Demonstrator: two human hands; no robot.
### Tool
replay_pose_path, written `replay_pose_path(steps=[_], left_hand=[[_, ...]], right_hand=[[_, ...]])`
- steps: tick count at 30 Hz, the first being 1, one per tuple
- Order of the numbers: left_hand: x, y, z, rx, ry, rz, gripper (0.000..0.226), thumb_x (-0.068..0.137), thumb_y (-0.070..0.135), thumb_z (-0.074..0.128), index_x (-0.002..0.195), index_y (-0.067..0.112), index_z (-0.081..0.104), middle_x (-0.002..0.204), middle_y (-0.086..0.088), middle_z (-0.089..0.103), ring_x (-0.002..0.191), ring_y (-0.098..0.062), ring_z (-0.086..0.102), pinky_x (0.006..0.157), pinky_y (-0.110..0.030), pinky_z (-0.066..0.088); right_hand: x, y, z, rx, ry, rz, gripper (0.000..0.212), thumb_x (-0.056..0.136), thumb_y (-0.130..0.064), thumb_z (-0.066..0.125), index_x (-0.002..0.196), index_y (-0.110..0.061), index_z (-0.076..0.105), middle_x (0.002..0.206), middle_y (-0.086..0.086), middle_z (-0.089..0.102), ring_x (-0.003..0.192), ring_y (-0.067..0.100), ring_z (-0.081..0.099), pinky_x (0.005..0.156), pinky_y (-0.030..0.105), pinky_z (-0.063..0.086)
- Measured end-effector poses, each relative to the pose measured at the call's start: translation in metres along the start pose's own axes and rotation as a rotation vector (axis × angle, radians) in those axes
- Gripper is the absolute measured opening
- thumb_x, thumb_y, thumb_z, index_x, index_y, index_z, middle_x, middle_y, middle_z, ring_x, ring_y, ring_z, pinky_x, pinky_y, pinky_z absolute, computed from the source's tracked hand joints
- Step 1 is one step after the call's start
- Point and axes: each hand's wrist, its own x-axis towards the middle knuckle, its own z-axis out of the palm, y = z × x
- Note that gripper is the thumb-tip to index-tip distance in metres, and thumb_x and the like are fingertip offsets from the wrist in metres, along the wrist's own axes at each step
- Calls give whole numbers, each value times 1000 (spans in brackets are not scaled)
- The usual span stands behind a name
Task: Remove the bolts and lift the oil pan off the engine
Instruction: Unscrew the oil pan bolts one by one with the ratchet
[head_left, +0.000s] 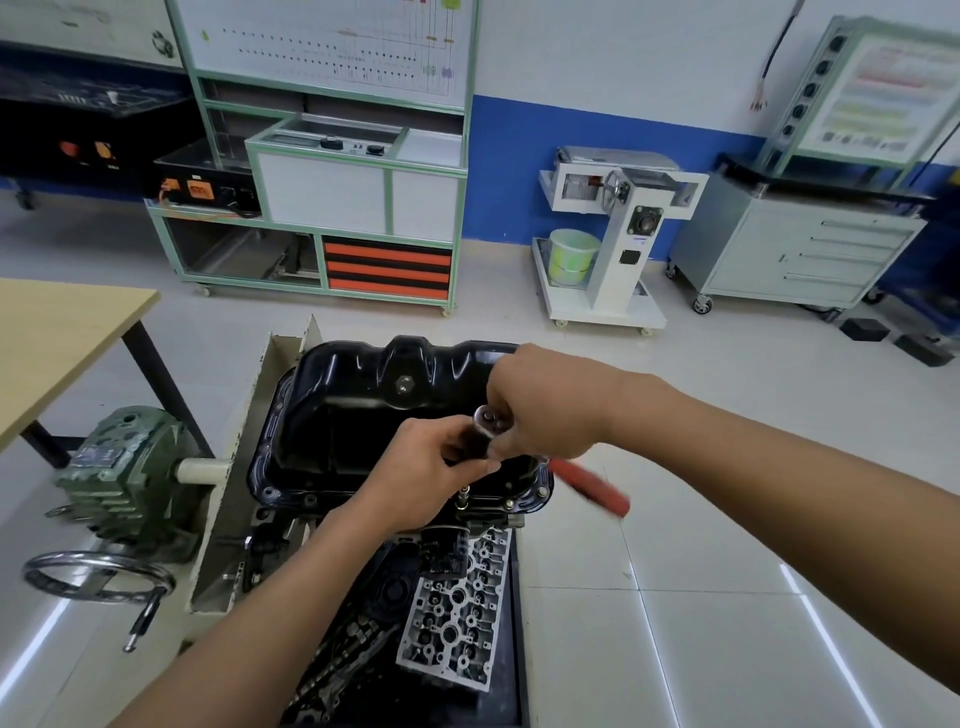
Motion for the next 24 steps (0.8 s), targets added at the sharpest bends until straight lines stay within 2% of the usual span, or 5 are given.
replay_pose_path(steps=[4, 11, 16, 19, 24], left_hand=[[4, 0, 5, -6, 28, 10, 14, 88, 16, 80, 99, 24, 76, 91, 9, 77, 88, -11, 73, 83, -28, 59], [8, 5, 5, 53, 118, -3, 22, 86, 18, 81, 80, 35, 69, 79, 11, 74, 76, -10, 71, 70, -21, 56], [9, 17, -2, -26, -105, -17, 17, 90, 9, 76, 101, 21, 73, 95, 2, 75, 90, -16, 71, 87, -28, 57], [8, 22, -8, -60, -201, -56, 27, 92, 2, 72, 105, 25, 69, 98, 11, 76, 99, -8, 72, 90, -21, 55], [4, 22, -13, -133, -139, -98, 20, 86, -1, 77, 100, 13, 72, 94, -2, 78, 89, -8, 74, 81, -15, 53]], right_hand=[[0, -2, 6, 141, -11, 154, 42, 83, -34, 69, 52, -15, 47, 32, -5, 47, 35, 13, 50, 38, 22, 36], [3, -7, 2, 327, -80, 256, 41, 88, -37, 69, 60, -13, 52, 44, 2, 63, 42, 16, 65, 38, 19, 42], [-4, -10, -6, -133, 6, 86, 37, 84, -29, 76, 64, -23, 46, 65, -1, 51, 56, 18, 50, 47, 27, 30], [-4, -17, -10, -285, 35, -16, 24, 84, -10, 69, 70, -19, 52, 71, 0, 41, 56, 19, 42, 50, 28, 32], [-4, -19, -5, -347, 61, -193, 23, 90, -9, 61, 108, -19, 72, 100, 4, 61, 94, 28, 62, 65, 39, 51]])
